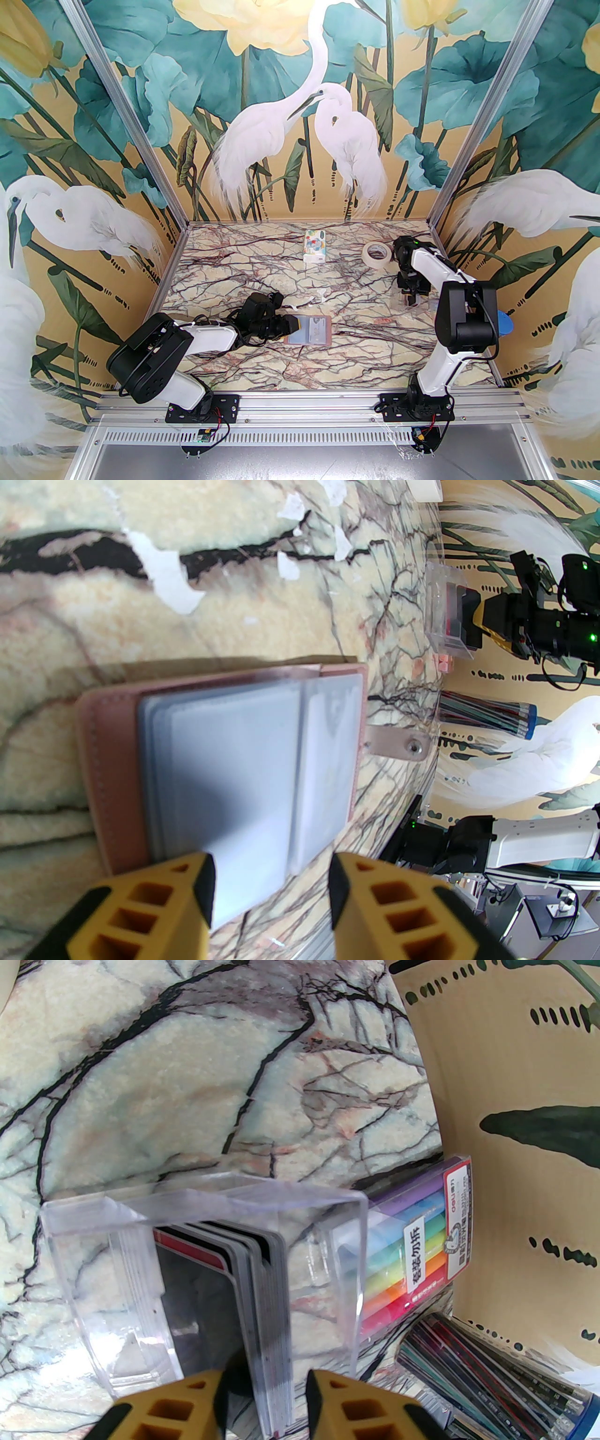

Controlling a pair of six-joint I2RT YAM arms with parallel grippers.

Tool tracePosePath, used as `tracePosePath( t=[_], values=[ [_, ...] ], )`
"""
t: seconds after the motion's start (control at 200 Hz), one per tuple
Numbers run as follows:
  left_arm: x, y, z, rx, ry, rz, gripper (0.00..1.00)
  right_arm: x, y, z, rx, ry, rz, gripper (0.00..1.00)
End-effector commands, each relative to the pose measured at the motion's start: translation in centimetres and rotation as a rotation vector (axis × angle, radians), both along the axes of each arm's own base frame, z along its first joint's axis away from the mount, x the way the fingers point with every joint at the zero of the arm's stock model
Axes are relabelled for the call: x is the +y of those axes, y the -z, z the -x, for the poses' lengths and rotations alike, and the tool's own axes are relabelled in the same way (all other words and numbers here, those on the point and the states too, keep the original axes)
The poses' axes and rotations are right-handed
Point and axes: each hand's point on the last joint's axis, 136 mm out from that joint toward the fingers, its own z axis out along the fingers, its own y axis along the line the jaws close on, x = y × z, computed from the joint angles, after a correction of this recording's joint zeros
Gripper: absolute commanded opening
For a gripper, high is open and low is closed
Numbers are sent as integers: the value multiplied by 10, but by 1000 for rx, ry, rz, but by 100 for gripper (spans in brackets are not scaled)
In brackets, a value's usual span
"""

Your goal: Put the credit cards into the card holder

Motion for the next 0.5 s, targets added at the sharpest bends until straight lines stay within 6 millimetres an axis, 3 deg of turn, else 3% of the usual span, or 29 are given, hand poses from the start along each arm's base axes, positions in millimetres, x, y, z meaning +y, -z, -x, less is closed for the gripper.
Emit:
tracePosePath(
  t=[0.0,0.145,0.495],
  values=[
    [3,9,3,18,9,-14,46,-7,-16,-1,-29,9,38,32],
    [3,9,3,18,7,-14,46,-6,-17,-1,-31,6,35,22],
    [3,10,3,18,6,-12,46,-1,-18,-2,-47,2,9,13]
  ],
)
